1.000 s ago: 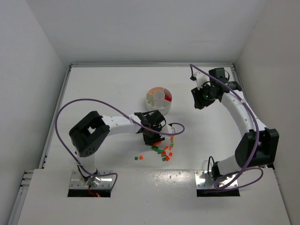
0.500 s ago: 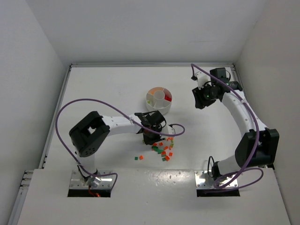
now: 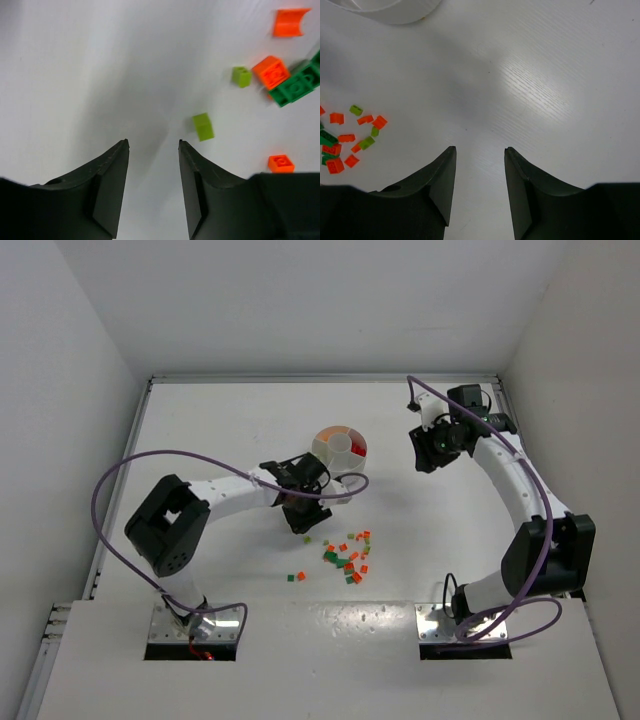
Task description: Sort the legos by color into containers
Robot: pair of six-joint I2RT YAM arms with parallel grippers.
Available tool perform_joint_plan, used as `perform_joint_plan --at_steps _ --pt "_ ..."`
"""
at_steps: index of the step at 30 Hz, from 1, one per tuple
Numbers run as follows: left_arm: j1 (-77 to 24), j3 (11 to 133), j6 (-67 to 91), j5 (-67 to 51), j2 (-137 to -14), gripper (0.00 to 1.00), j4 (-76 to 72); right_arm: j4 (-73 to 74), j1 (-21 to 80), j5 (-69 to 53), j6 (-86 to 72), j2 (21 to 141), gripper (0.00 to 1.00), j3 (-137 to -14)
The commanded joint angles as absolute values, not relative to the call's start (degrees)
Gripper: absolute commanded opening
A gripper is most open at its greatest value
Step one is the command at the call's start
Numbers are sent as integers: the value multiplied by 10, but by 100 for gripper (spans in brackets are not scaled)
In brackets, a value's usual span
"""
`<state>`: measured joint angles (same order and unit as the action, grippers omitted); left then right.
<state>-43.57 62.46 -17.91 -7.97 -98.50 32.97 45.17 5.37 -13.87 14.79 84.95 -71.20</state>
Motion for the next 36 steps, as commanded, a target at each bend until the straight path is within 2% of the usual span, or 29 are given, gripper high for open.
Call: perform_joint_plan --at_steps 1,10,19,35,36 --pt "-414 626 -172 -79 -966 50 359 444 51 -156 142 855 44 -736" --pt "-414 621 -172 -106 -971 47 365 444 51 -156 142 860 44 -742" --pt "-439 626 -207 -184 -976 46 390 444 51 -151 142 860 44 -736" --pt "-460 646 -146 -97 -1059 46 338 444 51 -151 142 855 44 -730" --pt "-460 646 -146 -97 -1064 42 338 444 51 -151 142 855 44 -730"
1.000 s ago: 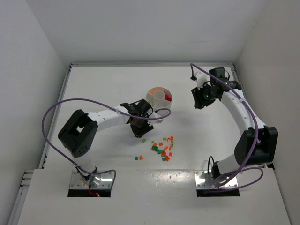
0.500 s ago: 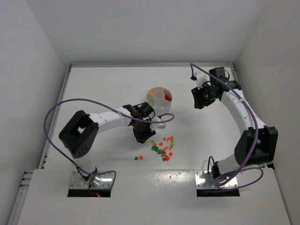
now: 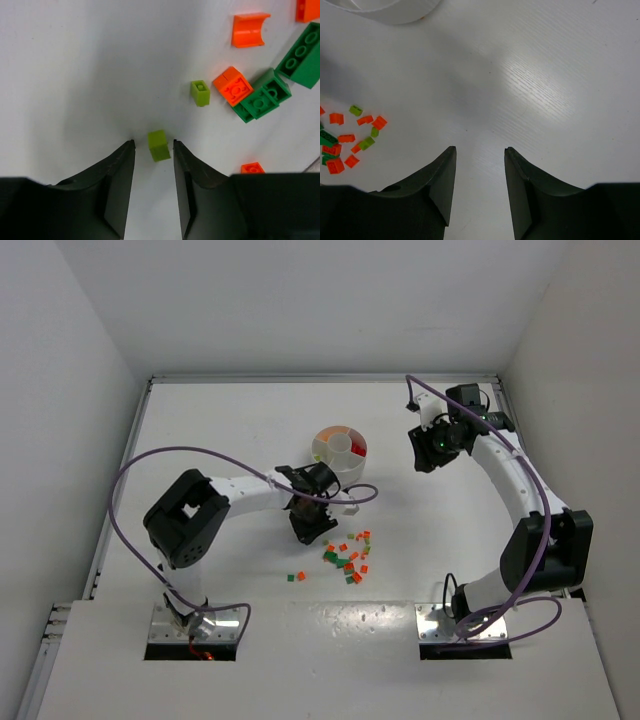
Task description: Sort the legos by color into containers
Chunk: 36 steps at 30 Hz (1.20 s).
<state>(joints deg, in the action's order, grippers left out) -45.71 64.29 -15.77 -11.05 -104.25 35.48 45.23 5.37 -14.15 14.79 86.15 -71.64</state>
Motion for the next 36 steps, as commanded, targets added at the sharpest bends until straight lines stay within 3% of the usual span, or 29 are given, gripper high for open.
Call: perform_joint_plan --at_steps 1,10,13,18,25,36 --pt "-460 651 -146 -91 -1064 41 332 444 51 -151 142 855 44 -730" --pt "-465 646 -158 -91 -1059 17 327 444 51 -146 142 855 44 -725" --pt "-465 646 -169 -98 -1035 13 337 444 51 -146 142 855 44 -725" --pt "-448 742 -147 -92 -1005 13 377 444 51 -146 142 855 44 -725" --pt "-385 988 -75 -101 -1053 15 402 449 51 -158 142 867 44 -741" --pt "-320 1123 -30 -102 -1150 16 420 466 57 -198 149 873 46 -741"
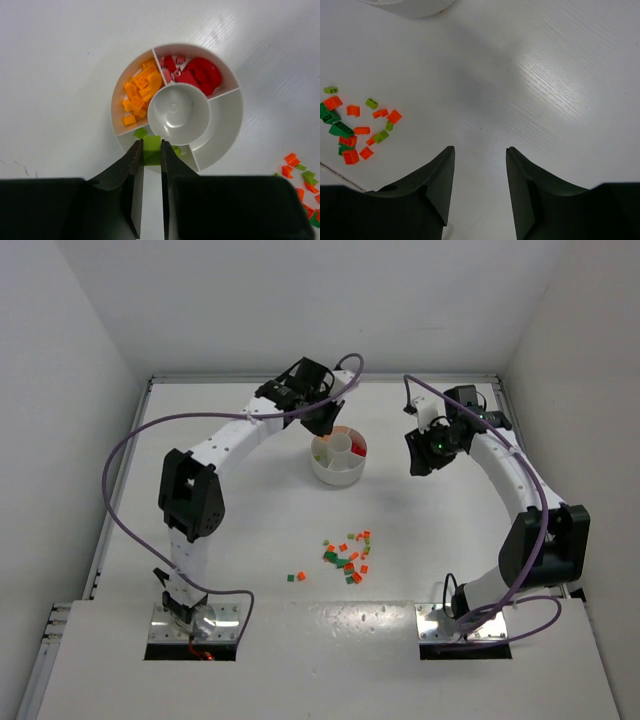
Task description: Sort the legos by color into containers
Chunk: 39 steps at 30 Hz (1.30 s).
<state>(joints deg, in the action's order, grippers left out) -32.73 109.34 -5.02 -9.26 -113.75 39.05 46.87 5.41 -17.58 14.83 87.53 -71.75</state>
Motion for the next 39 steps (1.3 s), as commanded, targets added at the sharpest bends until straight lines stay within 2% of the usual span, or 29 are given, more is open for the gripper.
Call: perform_joint_plan --at_steps 1,13,23,28,39 --pt "-320 1123 -30 -102 -1150 16 420 466 57 -198 149 873 46 -741" --pt "-320 1078 -41 -113 -1156 19 432 471 57 -203 149 889 46 -746" --pt "-315 1059 -47 -125 -1150 42 437 476 62 -203 167 901 46 -762" --pt "-309 1059 -47 -135 -1140 47 437 482 90 -191 184 901 43 -762" --pt "-304 1059 -35 -130 -1135 45 426 482 131 -166 189 925 42 -779"
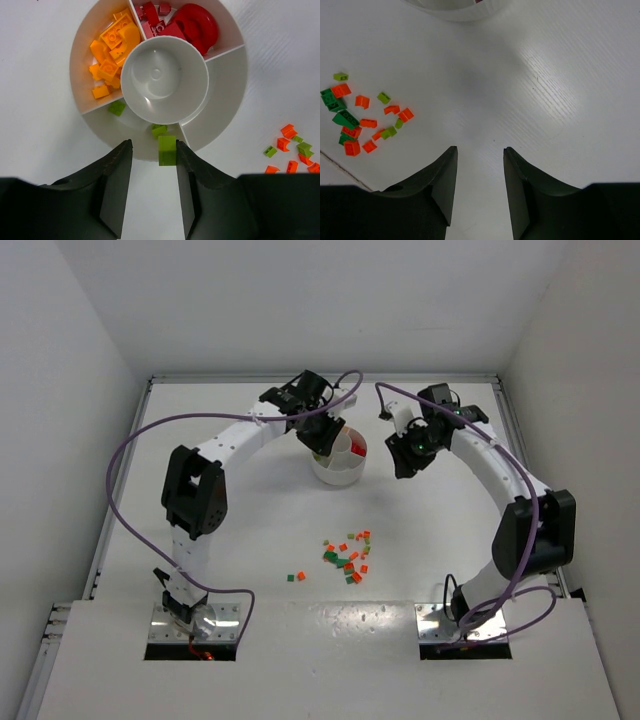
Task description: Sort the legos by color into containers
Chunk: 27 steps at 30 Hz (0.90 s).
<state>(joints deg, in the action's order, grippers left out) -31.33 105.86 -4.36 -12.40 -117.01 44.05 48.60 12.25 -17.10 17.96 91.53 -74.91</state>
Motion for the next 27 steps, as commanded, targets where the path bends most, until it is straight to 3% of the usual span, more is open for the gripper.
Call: perform_joint_plan --at_steps 1,3,5,6,8,10,15,21,22,23,24,26,27 --pt "-304 1059 -35 -130 -1135 47 426 482 131 -166 189 925 42 -779" --pt "-304 1059 -35 -136 -1135 48 421 482 137 -161 189 925 42 -779" --pt "-299 1059 -35 -142 -1135 28 415 482 143 -161 189 931 42 -779" --pt "-299 1053 -29 -137 -1135 24 415 482 143 -161 189 931 42 -779" --pt "-299 1053 -24 -137 -1135 38 409 476 143 -161 189 931 42 -779" --pt "-299 1053 -24 -131 -1135 44 409 476 148 -156 189 931 42 -779" --pt "-294 1053 -24 -131 -1135 45 409 476 149 -156 194 931 42 -779" --pt "-244 1010 12 -145 -1061 46 343 503 184 -179 228 918 32 -779" --pt "-223 996 30 -145 -1049 52 335 511 210 -186 234 912 30 -779" --pt "-206 991 46 -145 -1029 77 330 512 227 -186 239 912 28 -773" --pt "-206 991 51 -150 -1023 87 330 512 246 -186 245 912 28 -773" --pt "-179 979 59 -176 -1014 100 335 504 308 -154 245 924 27 -773" --pt "-171 979 69 -184 -1014 100 345 490 329 -141 245 932 27 -773"
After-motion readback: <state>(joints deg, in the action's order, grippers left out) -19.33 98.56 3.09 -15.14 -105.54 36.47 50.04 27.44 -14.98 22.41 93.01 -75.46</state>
